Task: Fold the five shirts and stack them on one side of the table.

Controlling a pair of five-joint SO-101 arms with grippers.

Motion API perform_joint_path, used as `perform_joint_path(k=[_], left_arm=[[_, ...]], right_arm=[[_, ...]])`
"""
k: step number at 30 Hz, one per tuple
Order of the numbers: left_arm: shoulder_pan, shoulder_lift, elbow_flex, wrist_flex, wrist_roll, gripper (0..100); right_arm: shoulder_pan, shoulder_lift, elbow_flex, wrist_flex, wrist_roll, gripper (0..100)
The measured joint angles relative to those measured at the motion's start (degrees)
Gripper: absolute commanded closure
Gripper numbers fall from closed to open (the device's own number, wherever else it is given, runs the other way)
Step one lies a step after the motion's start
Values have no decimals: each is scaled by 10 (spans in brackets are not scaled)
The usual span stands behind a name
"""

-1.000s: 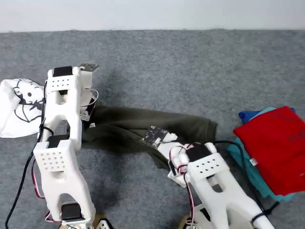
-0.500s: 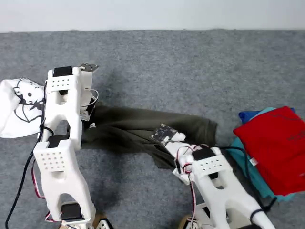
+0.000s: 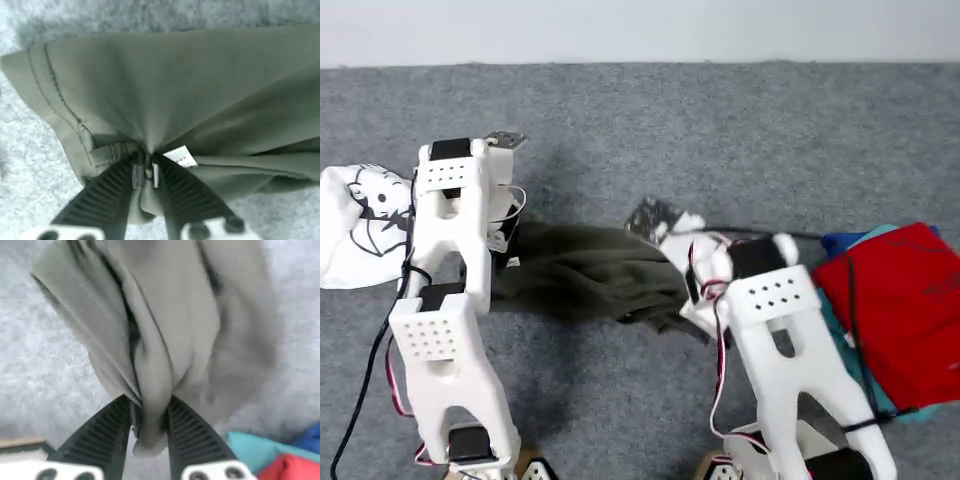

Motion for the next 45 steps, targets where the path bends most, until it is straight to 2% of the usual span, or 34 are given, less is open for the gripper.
perform_joint_path(k=[5, 10, 12, 17, 22, 29, 39, 45], left_arm=[[0, 0, 0, 0, 0, 987], [0, 0, 0, 0, 0, 987], [0, 0, 0, 0, 0, 987], [0, 0, 0, 0, 0, 987], [0, 0, 0, 0, 0, 987], [0, 0, 0, 0, 0, 987], [0, 0, 0, 5, 0, 987], [0, 0, 0, 5, 0, 987]], right_arm=[[-3, 0, -91, 90, 0, 980], [-3, 17, -67, 97, 0, 827], [-2, 21, -31, 84, -22, 792], [-38, 23, 17, 37, -80, 795], [-126, 25, 22, 33, -85, 796], [-207, 25, 95, -7, -85, 795], [-275, 25, 235, -60, -85, 796], [-290, 25, 205, -58, -85, 796]])
